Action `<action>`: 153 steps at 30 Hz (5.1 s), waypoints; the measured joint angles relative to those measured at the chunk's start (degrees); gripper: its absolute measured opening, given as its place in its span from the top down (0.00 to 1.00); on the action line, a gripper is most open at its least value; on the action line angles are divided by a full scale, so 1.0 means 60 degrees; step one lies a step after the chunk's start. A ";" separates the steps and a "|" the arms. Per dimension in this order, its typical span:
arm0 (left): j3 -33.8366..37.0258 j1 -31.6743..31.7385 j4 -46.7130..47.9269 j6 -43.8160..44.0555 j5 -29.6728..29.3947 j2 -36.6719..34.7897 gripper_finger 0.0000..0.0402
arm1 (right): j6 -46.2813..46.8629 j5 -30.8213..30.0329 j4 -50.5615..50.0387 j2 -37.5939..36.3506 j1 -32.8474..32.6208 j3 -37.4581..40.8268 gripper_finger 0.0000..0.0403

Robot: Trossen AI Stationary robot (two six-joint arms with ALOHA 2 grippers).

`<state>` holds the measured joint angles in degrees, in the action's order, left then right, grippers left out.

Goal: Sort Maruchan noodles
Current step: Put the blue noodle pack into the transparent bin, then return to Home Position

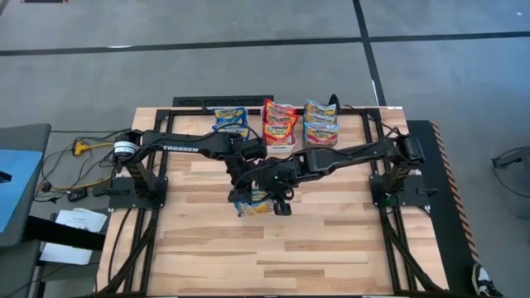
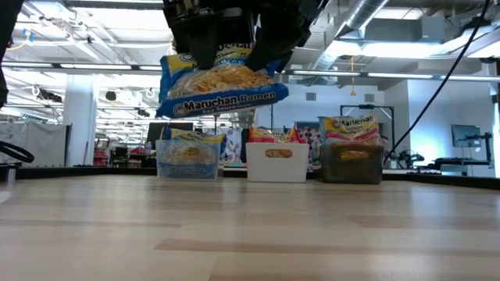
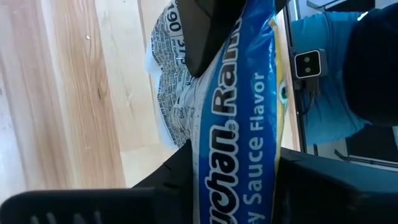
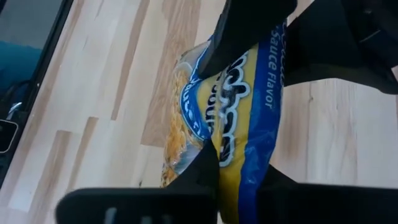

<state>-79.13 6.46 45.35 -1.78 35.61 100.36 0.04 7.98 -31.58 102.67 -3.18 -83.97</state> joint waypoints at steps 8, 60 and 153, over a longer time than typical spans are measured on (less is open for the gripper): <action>0.0004 -0.0008 0.0031 0.0382 0.0018 0.0008 0.77 | 0.0253 0.0049 -0.0049 -0.0004 -0.0004 -0.0015 0.74; 0.0004 0.2563 0.2485 -0.5505 -0.9079 -0.1545 0.88 | 0.0304 -0.2075 -0.5579 -0.1264 0.2437 -0.2359 0.54; -0.1754 0.3635 0.3113 -0.3350 -0.6625 0.0062 0.54 | -0.0525 -0.2049 -0.6189 -0.1338 0.1937 -0.2337 0.54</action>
<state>-89.66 28.27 64.03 -21.88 -4.14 100.73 -3.11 -4.32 -68.72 94.65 8.44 -98.00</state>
